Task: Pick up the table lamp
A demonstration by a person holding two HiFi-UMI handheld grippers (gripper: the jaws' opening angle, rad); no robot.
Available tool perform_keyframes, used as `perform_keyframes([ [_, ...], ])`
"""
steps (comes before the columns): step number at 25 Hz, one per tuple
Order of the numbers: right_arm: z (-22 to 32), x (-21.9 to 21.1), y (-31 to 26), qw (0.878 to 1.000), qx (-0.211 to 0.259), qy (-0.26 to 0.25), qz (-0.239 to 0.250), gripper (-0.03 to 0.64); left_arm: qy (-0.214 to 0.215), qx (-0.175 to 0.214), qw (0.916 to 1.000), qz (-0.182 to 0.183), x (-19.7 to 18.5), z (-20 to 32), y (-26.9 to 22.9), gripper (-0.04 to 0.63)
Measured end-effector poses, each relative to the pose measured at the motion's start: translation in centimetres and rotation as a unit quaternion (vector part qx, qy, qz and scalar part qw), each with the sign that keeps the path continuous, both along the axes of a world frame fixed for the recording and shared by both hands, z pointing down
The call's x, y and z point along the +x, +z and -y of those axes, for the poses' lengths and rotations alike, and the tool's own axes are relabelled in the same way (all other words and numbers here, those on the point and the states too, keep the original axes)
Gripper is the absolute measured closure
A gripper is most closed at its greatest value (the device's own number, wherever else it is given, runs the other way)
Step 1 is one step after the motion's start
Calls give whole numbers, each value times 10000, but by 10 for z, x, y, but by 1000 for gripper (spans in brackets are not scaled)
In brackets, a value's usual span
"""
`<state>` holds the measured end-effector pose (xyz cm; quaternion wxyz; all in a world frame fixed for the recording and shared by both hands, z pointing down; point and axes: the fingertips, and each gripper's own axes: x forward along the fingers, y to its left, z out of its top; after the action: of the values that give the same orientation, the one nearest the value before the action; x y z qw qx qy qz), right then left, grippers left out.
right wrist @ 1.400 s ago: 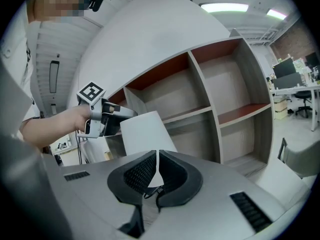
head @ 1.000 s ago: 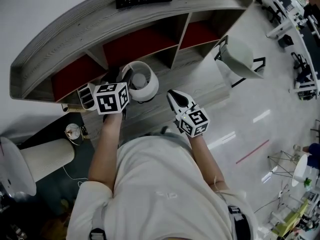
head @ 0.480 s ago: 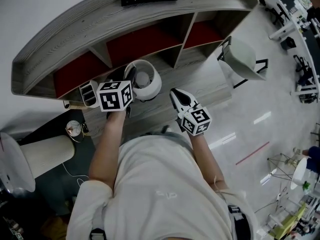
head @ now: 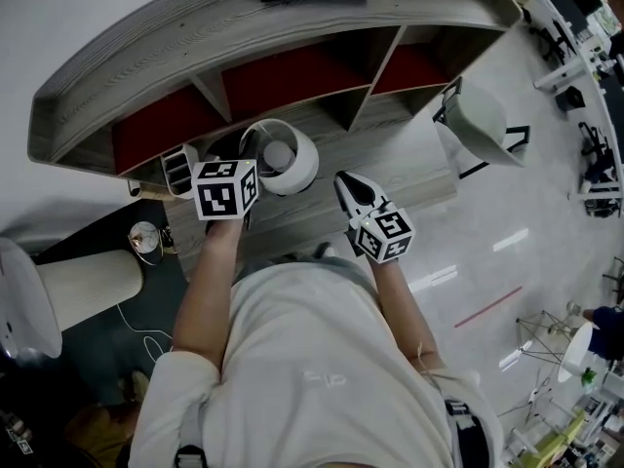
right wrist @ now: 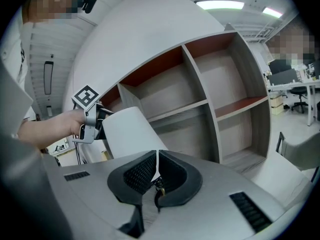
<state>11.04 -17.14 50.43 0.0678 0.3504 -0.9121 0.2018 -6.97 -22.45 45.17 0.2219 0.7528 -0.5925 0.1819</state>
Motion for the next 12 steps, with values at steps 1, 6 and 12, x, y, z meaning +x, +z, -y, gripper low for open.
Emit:
perform_keyframes([
  [1,-1,-1,0,10000,-6,-15,-3,586,-15,26,9999,123,-4,-3,0,546],
  [6,-1,-9,4,9999,-42,-100,-25,586,-13,127,9989,445,-19,-15,3,560],
  [12,-4,-20,9,9997,-93,-219,-84,586,-221,213,9990,311,-51,-33,7,563],
])
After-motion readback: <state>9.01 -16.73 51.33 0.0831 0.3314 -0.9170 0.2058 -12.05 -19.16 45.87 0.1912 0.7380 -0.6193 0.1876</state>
